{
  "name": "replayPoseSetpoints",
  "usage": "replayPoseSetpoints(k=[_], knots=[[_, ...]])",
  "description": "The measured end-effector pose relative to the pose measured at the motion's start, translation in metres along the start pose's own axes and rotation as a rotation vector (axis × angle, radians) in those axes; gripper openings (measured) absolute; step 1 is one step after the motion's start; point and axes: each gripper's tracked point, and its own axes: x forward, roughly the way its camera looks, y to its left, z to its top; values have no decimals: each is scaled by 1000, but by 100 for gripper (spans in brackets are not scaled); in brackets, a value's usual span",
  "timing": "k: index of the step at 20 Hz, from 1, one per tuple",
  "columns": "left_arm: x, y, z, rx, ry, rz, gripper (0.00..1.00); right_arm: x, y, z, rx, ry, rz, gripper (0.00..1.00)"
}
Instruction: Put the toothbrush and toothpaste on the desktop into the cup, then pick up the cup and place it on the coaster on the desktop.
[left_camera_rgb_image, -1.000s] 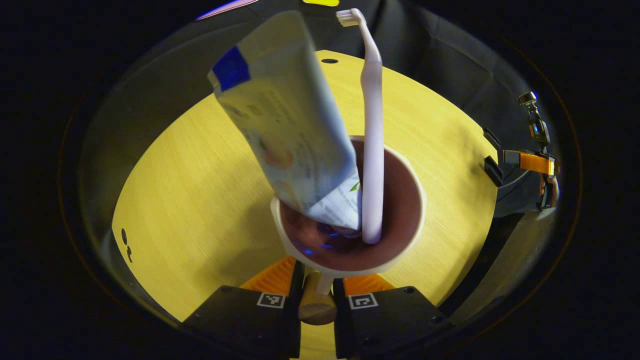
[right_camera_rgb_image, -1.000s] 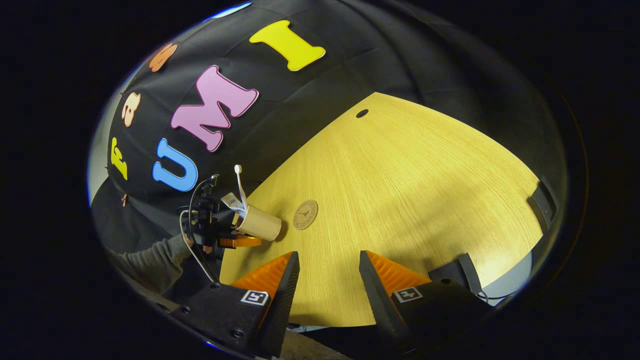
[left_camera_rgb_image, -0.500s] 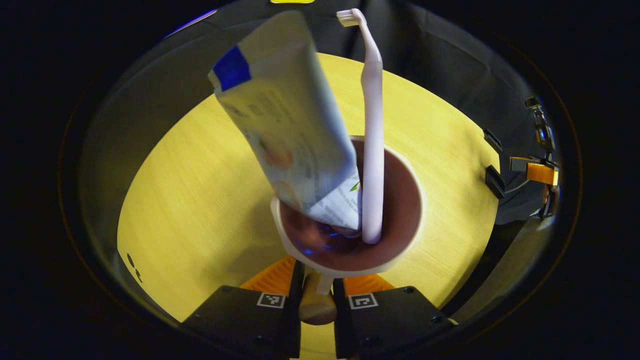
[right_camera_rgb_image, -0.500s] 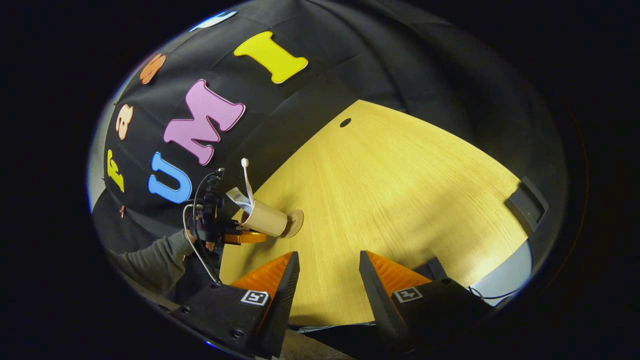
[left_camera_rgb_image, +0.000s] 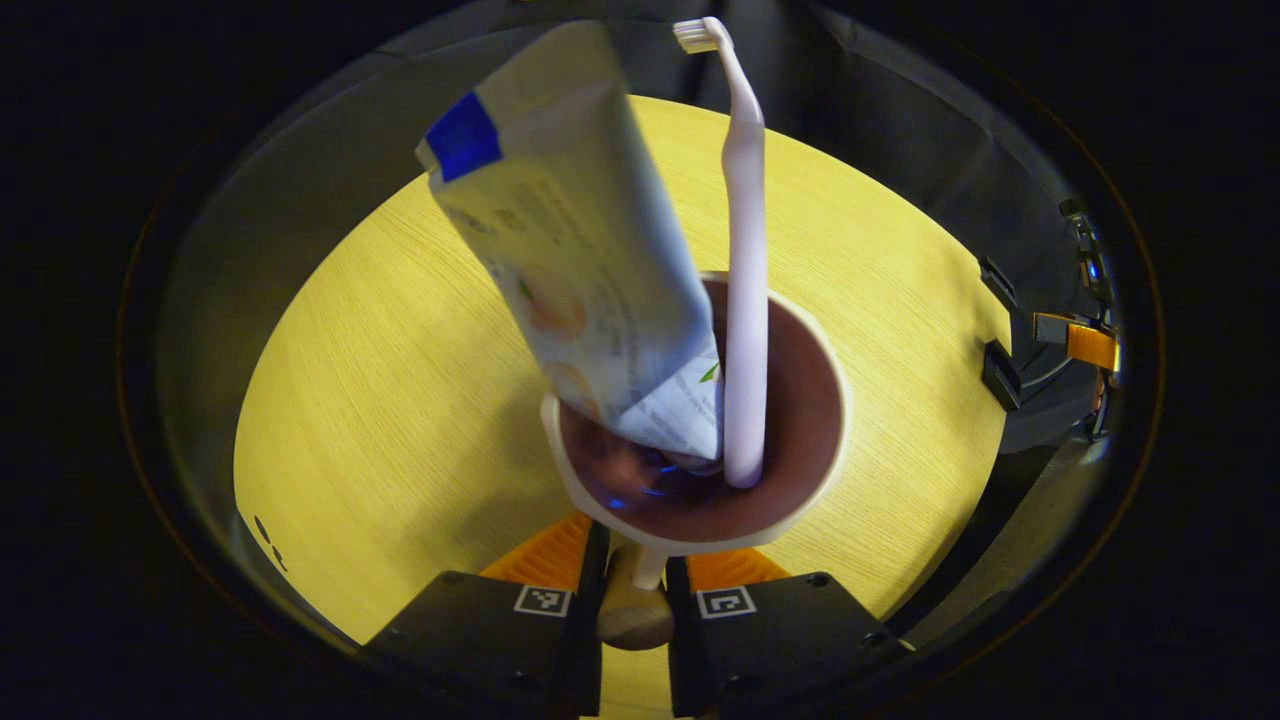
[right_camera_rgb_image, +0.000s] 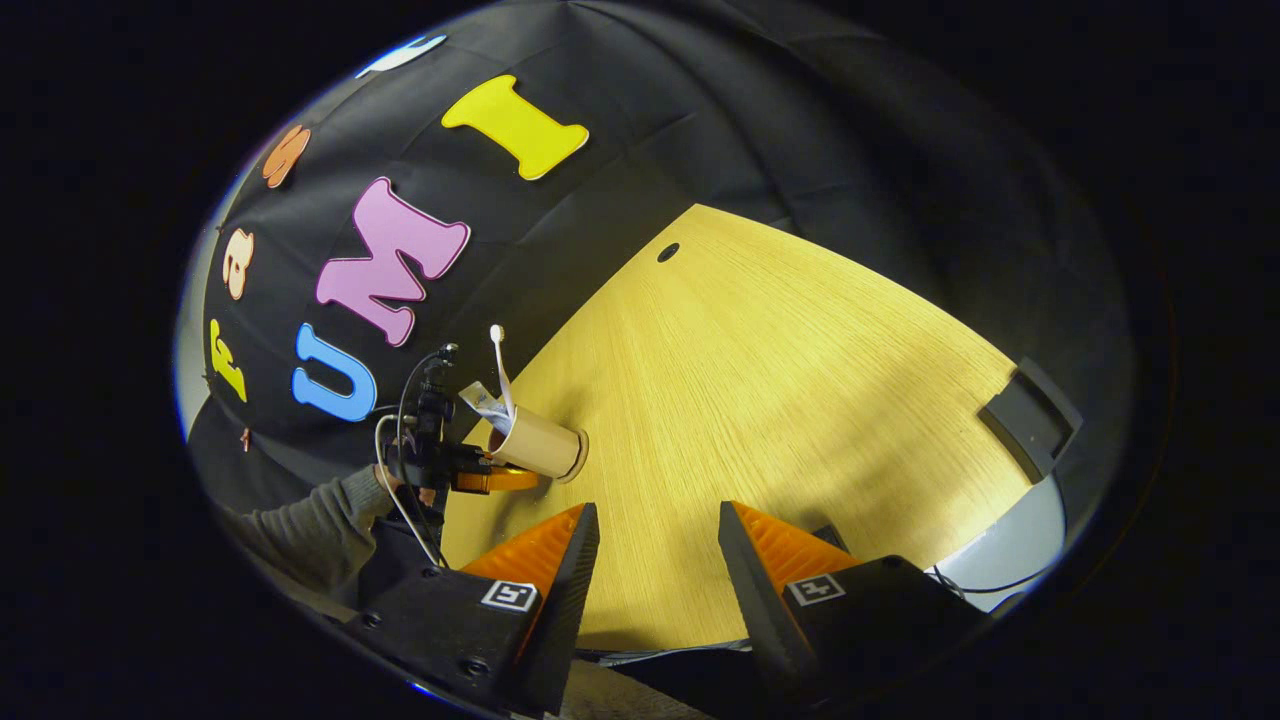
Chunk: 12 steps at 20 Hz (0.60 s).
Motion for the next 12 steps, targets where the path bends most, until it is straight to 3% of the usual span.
replayPoseSetpoints(k=[5,6,7,9,11,12], knots=[[13,-2,18,-15,20,-1,36,-2,-6,3,5,7,0,75],[10,2,19,-16,17,-4,28,-1,-6,3,7,9,0,75],[8,-12,27,-19,14,-13,39,1,-7,3,9,11,0,75],[-18,-25,38,-23,-2,-29,46,1,-6,3,11,13,2,75],[-20,-22,24,-22,-18,-32,67,3,-3,3,11,18,5,75],[-24,-23,26,-25,-23,-30,72,6,-2,4,10,21,8,75]])
